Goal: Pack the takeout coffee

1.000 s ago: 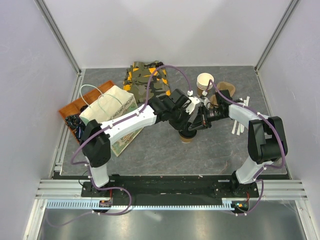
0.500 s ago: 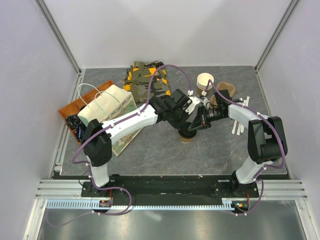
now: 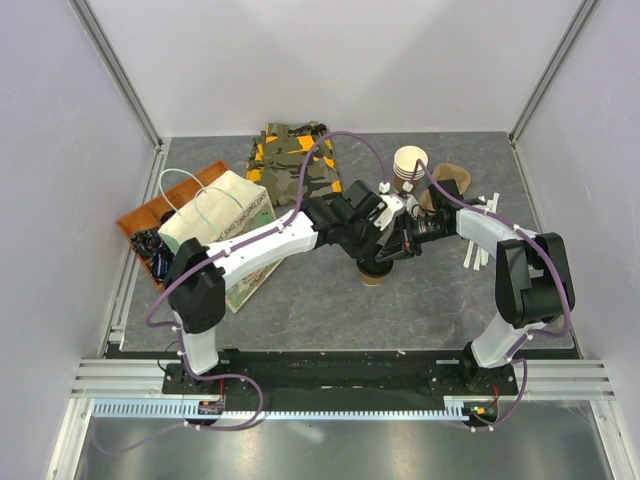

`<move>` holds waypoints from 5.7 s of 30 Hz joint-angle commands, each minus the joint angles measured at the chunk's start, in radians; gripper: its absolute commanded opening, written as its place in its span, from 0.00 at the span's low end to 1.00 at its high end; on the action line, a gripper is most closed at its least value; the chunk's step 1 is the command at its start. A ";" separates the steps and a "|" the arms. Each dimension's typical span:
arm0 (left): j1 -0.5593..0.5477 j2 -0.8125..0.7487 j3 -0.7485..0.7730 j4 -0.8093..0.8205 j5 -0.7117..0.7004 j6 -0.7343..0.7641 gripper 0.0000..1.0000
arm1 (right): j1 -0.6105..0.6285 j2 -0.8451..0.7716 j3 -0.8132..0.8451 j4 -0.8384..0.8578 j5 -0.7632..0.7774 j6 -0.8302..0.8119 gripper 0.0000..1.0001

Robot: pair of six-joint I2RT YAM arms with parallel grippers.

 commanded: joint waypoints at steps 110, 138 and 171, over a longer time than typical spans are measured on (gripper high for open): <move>0.531 -0.782 0.017 0.025 0.438 0.095 1.00 | -0.287 0.235 1.012 -0.438 0.658 -0.662 0.95; 0.537 -0.664 -0.055 0.031 0.495 0.187 0.98 | -0.382 0.679 1.232 -0.203 0.624 -0.854 0.84; 0.538 -0.677 -0.106 0.016 0.461 0.198 0.97 | -0.318 0.802 1.244 -0.248 0.718 -1.020 0.53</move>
